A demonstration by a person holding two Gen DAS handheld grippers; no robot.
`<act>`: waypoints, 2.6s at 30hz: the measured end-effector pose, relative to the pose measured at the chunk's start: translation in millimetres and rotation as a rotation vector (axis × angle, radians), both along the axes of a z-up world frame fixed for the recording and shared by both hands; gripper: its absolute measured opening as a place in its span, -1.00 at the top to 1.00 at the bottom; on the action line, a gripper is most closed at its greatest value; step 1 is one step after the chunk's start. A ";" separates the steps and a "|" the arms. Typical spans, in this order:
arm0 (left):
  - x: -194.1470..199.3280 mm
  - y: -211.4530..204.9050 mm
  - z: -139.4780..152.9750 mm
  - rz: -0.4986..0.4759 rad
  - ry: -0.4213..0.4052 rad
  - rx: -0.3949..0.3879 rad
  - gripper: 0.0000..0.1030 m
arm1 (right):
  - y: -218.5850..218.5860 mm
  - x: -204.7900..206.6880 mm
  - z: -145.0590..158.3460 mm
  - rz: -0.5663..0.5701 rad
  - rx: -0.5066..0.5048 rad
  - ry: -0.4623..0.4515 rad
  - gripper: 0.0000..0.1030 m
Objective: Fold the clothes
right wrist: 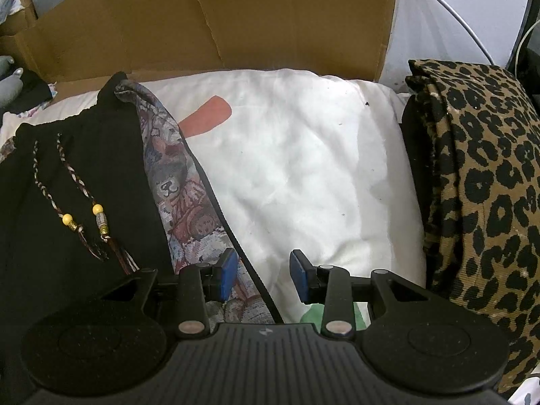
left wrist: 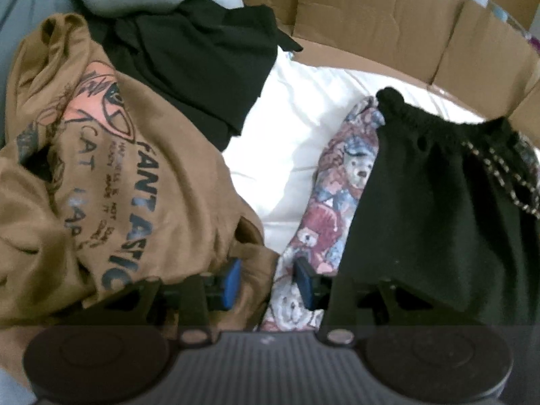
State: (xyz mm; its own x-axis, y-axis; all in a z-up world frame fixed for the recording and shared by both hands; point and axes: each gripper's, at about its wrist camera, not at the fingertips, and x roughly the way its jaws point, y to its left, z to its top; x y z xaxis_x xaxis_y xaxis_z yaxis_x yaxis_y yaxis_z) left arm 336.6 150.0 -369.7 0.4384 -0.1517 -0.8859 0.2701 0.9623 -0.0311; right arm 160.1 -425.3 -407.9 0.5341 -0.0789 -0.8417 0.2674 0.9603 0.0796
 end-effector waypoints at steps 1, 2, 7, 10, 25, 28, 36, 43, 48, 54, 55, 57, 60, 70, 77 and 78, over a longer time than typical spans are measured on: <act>0.5 -1.7 -2.6 -0.002 -0.004 0.011 0.27 | 0.2 0.1 -0.5 0.001 -0.002 0.001 0.18; 0.9 -3.1 -3.7 -0.001 -0.006 0.017 0.27 | 0.3 0.3 -1.3 0.002 -0.003 0.002 0.18; 0.0 -8.7 5.3 -0.008 -0.048 0.005 0.27 | -1.8 0.0 0.2 -0.005 -0.015 -0.011 0.19; 4.8 -9.8 16.6 -0.005 -0.090 -0.013 0.27 | -5.5 -0.4 2.5 -0.014 -0.012 -0.023 0.19; 15.3 -34.0 -15.0 -0.047 -0.037 0.030 0.30 | -6.7 -1.9 -1.9 -0.011 -0.003 -0.013 0.19; 17.3 -35.6 -19.9 -0.049 -0.026 0.035 0.31 | -5.9 -0.9 -0.7 -0.010 -0.007 -0.020 0.19; 23.3 -26.3 -10.9 -0.024 -0.030 -0.021 0.29 | -4.8 10.7 1.1 0.024 -0.001 -0.039 0.19; 26.7 -24.4 -27.8 -0.026 0.026 -0.050 0.35 | 0.4 23.2 -13.1 0.065 0.049 0.055 0.20; 24.4 -31.5 -23.3 -0.073 0.026 -0.006 0.87 | 9.8 25.2 -14.7 0.113 0.031 0.080 0.72; 18.7 -32.8 -18.8 -0.067 -0.039 0.052 0.89 | 19.0 22.5 -11.3 0.149 -0.044 0.079 1.00; 18.6 -33.0 -20.6 -0.068 -0.042 0.058 0.89 | 17.4 22.1 -10.2 0.139 -0.049 0.077 1.00; 18.6 -34.9 -27.3 -0.087 -0.045 0.074 0.88 | 14.8 22.3 -10.1 0.121 -0.058 0.073 1.00; 19.9 -34.1 -34.4 -0.096 -0.045 0.076 0.82 | 17.1 24.4 -14.2 0.120 -0.072 0.077 1.00; 27.1 -35.1 -3.2 -0.044 -0.124 -0.022 0.52 | 7.8 29.4 12.9 0.080 0.009 -0.043 0.32; 47.1 -56.4 -5.7 -0.090 -0.120 -0.043 0.52 | 20.9 61.8 16.3 0.133 0.000 -0.061 0.32; 49.8 -60.0 -8.3 -0.106 -0.114 -0.029 0.52 | 22.8 66.1 16.2 0.137 0.004 -0.062 0.32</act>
